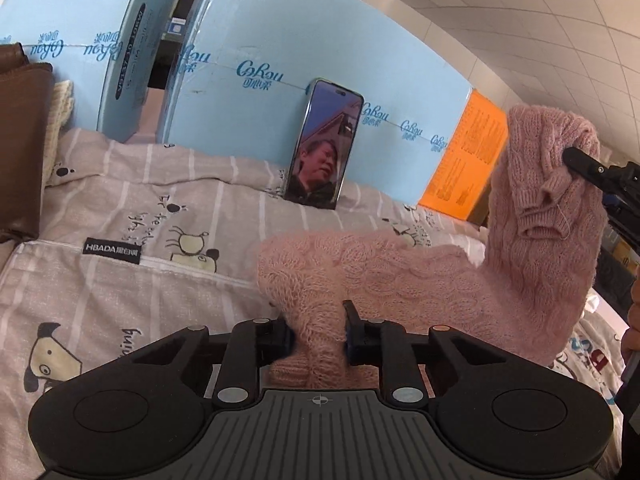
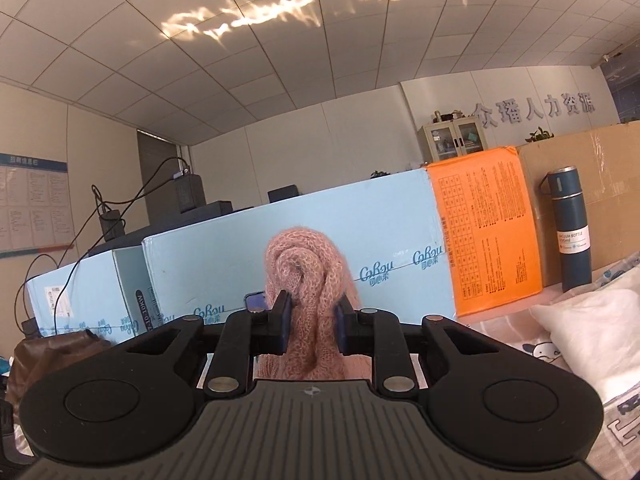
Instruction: Fold clothes
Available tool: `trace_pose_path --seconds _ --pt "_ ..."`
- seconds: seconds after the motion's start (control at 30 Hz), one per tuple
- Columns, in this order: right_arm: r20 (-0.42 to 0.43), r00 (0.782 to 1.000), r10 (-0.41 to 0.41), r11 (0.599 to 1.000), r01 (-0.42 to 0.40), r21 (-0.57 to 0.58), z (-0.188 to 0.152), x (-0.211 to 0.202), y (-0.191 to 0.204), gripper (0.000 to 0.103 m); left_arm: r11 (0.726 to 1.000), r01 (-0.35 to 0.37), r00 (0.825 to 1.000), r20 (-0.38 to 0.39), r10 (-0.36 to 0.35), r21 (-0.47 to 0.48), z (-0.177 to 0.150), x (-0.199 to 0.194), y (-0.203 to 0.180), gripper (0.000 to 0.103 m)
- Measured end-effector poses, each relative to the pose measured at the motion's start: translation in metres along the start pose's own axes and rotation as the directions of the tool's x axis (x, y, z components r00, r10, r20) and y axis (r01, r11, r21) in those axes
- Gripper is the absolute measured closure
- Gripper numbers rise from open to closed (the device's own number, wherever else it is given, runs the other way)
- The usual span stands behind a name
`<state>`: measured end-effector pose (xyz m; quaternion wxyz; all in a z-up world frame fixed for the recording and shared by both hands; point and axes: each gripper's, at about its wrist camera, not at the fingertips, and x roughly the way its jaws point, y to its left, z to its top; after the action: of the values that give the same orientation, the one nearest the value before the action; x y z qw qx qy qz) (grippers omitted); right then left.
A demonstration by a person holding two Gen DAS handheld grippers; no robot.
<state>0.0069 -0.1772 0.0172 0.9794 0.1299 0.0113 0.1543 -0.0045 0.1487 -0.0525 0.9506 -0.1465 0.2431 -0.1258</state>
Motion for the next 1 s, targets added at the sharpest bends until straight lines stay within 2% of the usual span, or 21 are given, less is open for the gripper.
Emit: trace_pose_path --seconds 0.07,0.2,0.27,0.37,0.43,0.53,0.6,0.63,0.7,0.73,0.8,0.83,0.9,0.97,1.0 --pt "0.037 0.999 -0.029 1.0 0.029 0.009 0.006 0.006 -0.011 0.086 0.999 -0.044 0.997 0.061 0.043 0.031 0.012 -0.008 0.0 0.083" --pt "0.023 0.997 -0.077 0.995 0.076 0.067 0.004 0.012 -0.037 0.087 0.988 -0.134 0.98 0.158 0.121 0.074 0.036 -0.02 0.005 0.083" --pt "0.01 0.995 -0.1 0.99 0.099 0.098 0.002 0.015 -0.05 0.087 0.984 -0.155 0.977 0.162 0.14 0.083 0.043 -0.019 0.012 0.083" --pt "-0.105 0.984 -0.143 0.985 0.152 0.084 -0.016 0.023 -0.066 0.087 0.977 -0.173 0.979 0.129 0.156 0.124 0.045 -0.011 0.02 0.083" --pt "-0.19 0.966 -0.172 0.98 0.188 0.066 -0.029 0.028 -0.075 0.087 0.978 -0.167 0.983 0.098 0.155 0.128 0.041 -0.006 0.027 0.083" --pt "-0.323 0.919 -0.225 0.97 0.241 0.01 -0.051 0.032 -0.088 0.087 0.979 -0.158 0.987 0.05 0.152 0.133 0.036 0.001 0.036 0.083" --pt "-0.379 0.894 -0.24 0.967 0.252 -0.017 -0.061 0.026 -0.093 0.087 0.979 -0.151 0.988 0.019 0.15 0.136 0.033 0.006 0.042 0.082" --pt "-0.384 0.891 -0.243 0.968 0.251 -0.031 -0.063 0.022 -0.093 0.085 0.979 -0.148 0.989 0.003 0.149 0.138 0.031 0.009 0.045 0.081" --pt "-0.359 0.887 -0.29 0.957 0.277 -0.089 -0.066 0.011 -0.092 0.066 0.98 -0.142 0.989 -0.029 0.147 0.14 0.028 0.014 0.051 0.077" --pt "-0.34 0.885 -0.319 0.948 0.297 -0.116 -0.067 0.006 -0.092 0.052 0.983 -0.134 0.99 -0.036 0.14 0.126 0.026 0.014 0.054 0.072" --pt "-0.301 0.882 -0.361 0.932 0.333 -0.143 -0.066 0.001 -0.095 0.042 0.986 -0.133 0.99 -0.04 0.138 0.096 0.026 0.015 0.057 0.053" --pt "-0.286 0.887 -0.362 0.932 0.337 -0.135 -0.063 0.0 -0.097 0.035 0.988 -0.132 0.99 -0.038 0.136 0.081 0.025 0.015 0.059 0.048" --pt "-0.249 0.908 -0.337 0.94 0.313 -0.133 -0.059 -0.002 -0.095 0.026 0.991 -0.128 0.991 -0.032 0.13 0.046 0.024 0.016 0.063 0.02" --pt "-0.23 0.935 -0.269 0.959 0.239 -0.15 -0.056 0.001 -0.089 0.017 0.995 -0.104 0.994 -0.033 0.104 0.003 0.024 0.018 0.068 0.016" --pt "-0.242 0.942 -0.231 0.967 0.195 -0.163 -0.056 0.005 -0.085 0.015 0.995 -0.093 0.995 -0.04 0.093 -0.02 0.025 0.019 0.071 0.016"
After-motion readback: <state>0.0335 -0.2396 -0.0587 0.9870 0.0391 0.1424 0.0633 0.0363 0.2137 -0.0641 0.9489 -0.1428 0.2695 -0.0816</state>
